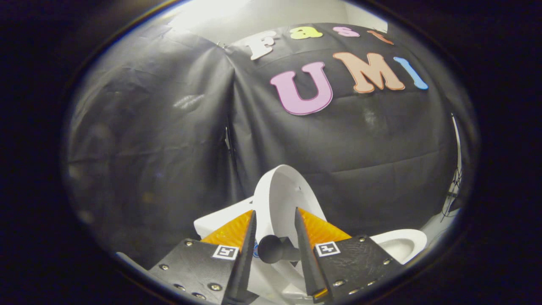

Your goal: Open the toilet lid.

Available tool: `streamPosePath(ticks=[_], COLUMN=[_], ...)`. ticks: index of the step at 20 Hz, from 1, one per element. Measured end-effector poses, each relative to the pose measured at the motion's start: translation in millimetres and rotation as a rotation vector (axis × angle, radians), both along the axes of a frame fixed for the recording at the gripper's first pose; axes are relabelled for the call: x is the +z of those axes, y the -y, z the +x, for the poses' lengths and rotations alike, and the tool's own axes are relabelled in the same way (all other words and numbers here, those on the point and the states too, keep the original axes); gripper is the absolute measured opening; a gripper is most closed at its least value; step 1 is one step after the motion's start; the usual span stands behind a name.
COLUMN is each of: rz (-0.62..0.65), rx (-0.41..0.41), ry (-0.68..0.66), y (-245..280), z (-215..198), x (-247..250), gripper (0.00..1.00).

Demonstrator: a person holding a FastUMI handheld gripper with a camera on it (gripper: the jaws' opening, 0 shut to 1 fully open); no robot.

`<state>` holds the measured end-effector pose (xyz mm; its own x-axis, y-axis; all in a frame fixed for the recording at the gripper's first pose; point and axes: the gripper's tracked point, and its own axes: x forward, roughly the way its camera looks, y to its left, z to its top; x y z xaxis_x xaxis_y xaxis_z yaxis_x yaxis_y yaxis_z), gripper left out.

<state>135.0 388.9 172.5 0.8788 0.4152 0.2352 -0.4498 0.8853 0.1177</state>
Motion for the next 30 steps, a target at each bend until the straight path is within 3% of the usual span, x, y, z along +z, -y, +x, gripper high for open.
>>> streamPosePath(ticks=[3, 8, 11, 16, 22, 26, 30], rz=[0.04, -0.013, -0.047, -0.099, -0.184, -0.215, -0.237], rx=[-0.017, -0.167, -0.269, -0.371, -0.364, -0.289, -0.336], ry=[0.068, 0.088, 0.044, -0.041, -0.176, -0.262, -0.241], y=[20.9, 107.8, 174.8, 269.1, 349.1, 387.9, 442.3], z=[-12.6, -11.9, -1.6, 8.6, 20.6, 26.7, 36.1], x=[23.7, 39.8, 40.1, 26.5, -15.1, -43.8, -47.2], gripper=[0.51, 0.51, 0.51, 0.51, 0.51, 0.52, 0.52])
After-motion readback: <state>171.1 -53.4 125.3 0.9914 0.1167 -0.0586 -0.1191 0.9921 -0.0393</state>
